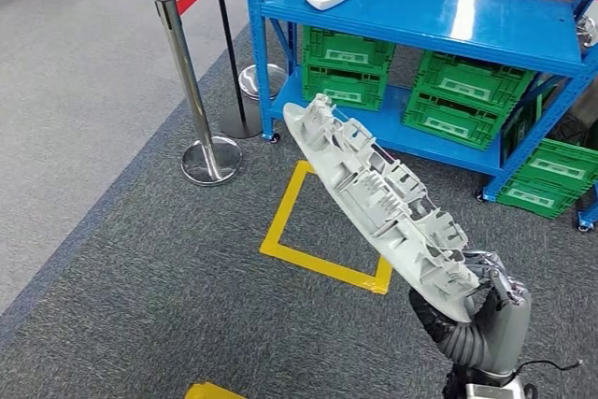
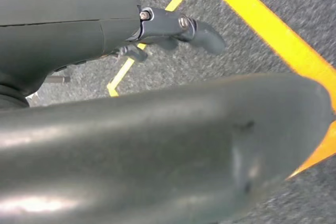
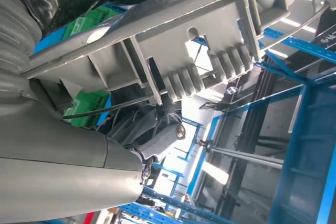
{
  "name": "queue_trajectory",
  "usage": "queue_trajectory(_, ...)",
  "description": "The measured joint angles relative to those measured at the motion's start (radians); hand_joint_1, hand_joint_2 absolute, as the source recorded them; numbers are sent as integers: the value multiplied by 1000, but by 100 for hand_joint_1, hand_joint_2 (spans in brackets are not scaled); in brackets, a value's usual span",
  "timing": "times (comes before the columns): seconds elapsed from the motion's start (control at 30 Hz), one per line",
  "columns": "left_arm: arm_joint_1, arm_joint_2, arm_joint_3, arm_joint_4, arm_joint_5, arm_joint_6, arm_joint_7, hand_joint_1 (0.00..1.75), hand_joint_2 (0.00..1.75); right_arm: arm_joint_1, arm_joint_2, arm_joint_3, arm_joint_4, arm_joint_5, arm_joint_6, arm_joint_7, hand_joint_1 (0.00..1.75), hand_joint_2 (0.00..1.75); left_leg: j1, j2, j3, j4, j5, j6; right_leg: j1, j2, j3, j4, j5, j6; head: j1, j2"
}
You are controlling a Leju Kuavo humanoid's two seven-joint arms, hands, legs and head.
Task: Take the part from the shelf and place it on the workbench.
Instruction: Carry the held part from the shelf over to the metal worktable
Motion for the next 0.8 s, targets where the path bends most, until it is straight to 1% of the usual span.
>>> queue_trajectory(0.03, 1, 0, 0, 0, 0, -1, 0, 0, 0, 0, 0, 0, 0, 0, 0, 0, 175, 175, 0, 5, -5, 8, -7, -6, -3, -8, 5, -8, 7, -5, -1, 0)
queue_trajectory(0.07, 1, 0, 0, 0, 0, -1, 0, 0, 0, 0, 0, -1, 0, 0, 0, 0, 175, 175, -1, 17, -16, 33, -26, -11, -7, -18, 10, -16, 15, -10, -6, 0)
queue_trajectory(0.1, 0, 0, 0, 0, 0, -1, 0, 0, 0, 1, 0, -1, 0, -1, 0, 0, 175, 175, 1, 34, -36, 78, -56, -17, -10, -28, 13, -22, 21, -12, -11, 0)
queue_trajectory(0.13, 0, -1, 0, 0, 0, -2, 0, 0, 0, 1, 0, -2, 0, -1, 0, 0, 175, 175, 3, 51, -62, 140, -91, -23, -10, -38, 12, -24, 23, -14, -16, 0)
queue_trajectory(0.17, 0, 0, 0, 0, 0, -3, -1, 0, 0, 2, 0, -2, 0, -1, 0, 0, 175, 175, 8, 60, -88, 205, -122, -29, -11, -49, 9, -24, 25, -15, -20, 0)
queue_trajectory(0.2, 0, 0, 0, 0, 2, -6, -1, 0, 0, 2, 0, -2, 0, -1, 0, 0, 175, 175, 13, 66, -105, 252, -140, -35, -12, -60, 5, -23, 24, -14, -21, 0)
queue_trajectory(0.23, 0, 1, 1, 0, 4, -9, -2, 0, 0, 2, 0, -3, 0, -1, 1, 0, 175, 175, 18, 70, -106, 265, -139, -41, -14, -71, 1, -22, 23, -11, -22, 0)
queue_trajectory(0.27, 1, 1, 2, 0, 7, -12, -3, 0, 0, 2, 0, -3, 0, -1, 1, 1, 175, 175, 23, 74, -88, 238, -123, -46, -17, -80, -2, -21, 21, -7, -22, 0)
queue_trajectory(0.3, 1, 1, 4, 0, 9, -14, -4, 0, 0, 2, 0, -2, 0, 0, 1, 1, 175, 175, 28, 83, -51, 177, -96, -51, -21, -89, -3, -18, 19, -1, -22, 0)
queue_trajectory(0.33, 0, 0, 5, 0, 12, -15, -5, 0, 0, 2, 0, -2, 0, 0, 1, 1, 175, 175, 31, 99, -10, 104, -72, -56, -23, -98, -1, -14, 15, 7, -24, 0)
queue_trajectory(0.37, -1, -2, 6, 0, 13, -15, -6, 0, 0, 2, 0, -2, 0, 0, 1, 1, 175, 175, 32, 110, 23, 46, -53, -55, -24, -105, 0, -8, 10, 17, -26, 0)
queue_trajectory(0.4, -2, -2, 6, 0, 14, -15, -7, 0, 0, 2, 0, -2, 0, 0, 1, 1, 175, 175, 32, 118, 42, 11, -45, -50, -23, -111, 1, -3, 6, 26, -27, 0)
queue_trajectory(0.43, -3, -3, 6, 0, 15, -16, -7, 0, 0, 2, 0, -2, 0, 1, 1, 1, 175, 175, 29, 119, 46, 1, -44, -42, -22, -116, 4, 0, 4, 35, -26, 0)
queue_trajectory(0.5, -1, -2, 8, 0, 15, -16, -7, 0, 0, 1, 0, -1, 0, 1, 1, 1, 175, 175, 26, 105, 38, 6, -42, -21, -25, -122, 9, -1, 3, 51, -21, 0)
queue_trajectory(0.53, 0, -2, 9, 0, 15, -15, -7, 0, 0, 0, 0, -1, 0, 1, 1, 1, 175, 175, 26, 99, 36, 6, -39, -13, -27, -113, 8, 4, -4, 56, -18, 0)
queue_trajectory(0.57, 0, -2, 12, 0, 16, -14, -7, 0, 0, 0, -1, 0, 0, 1, 1, 1, 175, 175, 26, 92, 34, 4, -36, -5, -29, -97, -3, 27, -21, 60, -15, 0)
queue_trajectory(0.6, 0, -1, 14, 0, 18, -12, -8, 0, 0, 1, -2, 0, 0, 1, 2, 1, 175, 175, 26, 86, 33, 2, -34, 2, -29, -76, -25, 71, -49, 60, -10, 0)
queue_trajectory(0.63, 0, -2, 17, 0, 20, -9, -8, 0, 0, 1, -3, 2, 0, 1, 2, 2, 175, 175, 23, 80, 31, 2, -33, 7, -28, -56, -57, 137, -83, 59, -4, 0)
queue_trajectory(0.67, -1, -2, 20, 0, 22, -5, -9, 0, 0, 2, -3, 2, 0, 1, 2, 2, 175, 175, 20, 72, 29, 2, -33, 11, -26, -45, -94, 210, -113, 56, -1, 0)
queue_trajectory(0.7, -1, -3, 22, 0, 24, -3, -9, 0, 0, 2, -4, 3, 0, 1, 2, 2, 175, 175, 16, 64, 28, 3, -34, 14, -24, -40, -126, 269, -131, 53, 1, 0)
queue_trajectory(0.73, 0, -3, 23, 0, 23, -1, -9, 0, 0, 3, -4, 4, 0, 1, 2, 2, 175, 175, 12, 54, 27, 3, -34, 15, -21, -38, -145, 298, -130, 48, 2, 0)
queue_trajectory(0.77, 0, -2, 23, 0, 23, 0, -9, 0, 0, 3, -5, 4, 0, 1, 2, 2, 175, 175, 8, 44, 28, 3, -34, 16, -18, -36, -145, 286, -107, 42, 2, 0)
queue_trajectory(0.8, 0, -2, 23, 0, 22, 0, -9, 0, 0, 3, -6, 4, 0, 1, 2, 2, 175, 175, 5, 33, 29, 4, -34, 16, -15, -30, -127, 234, -68, 35, 2, 0)
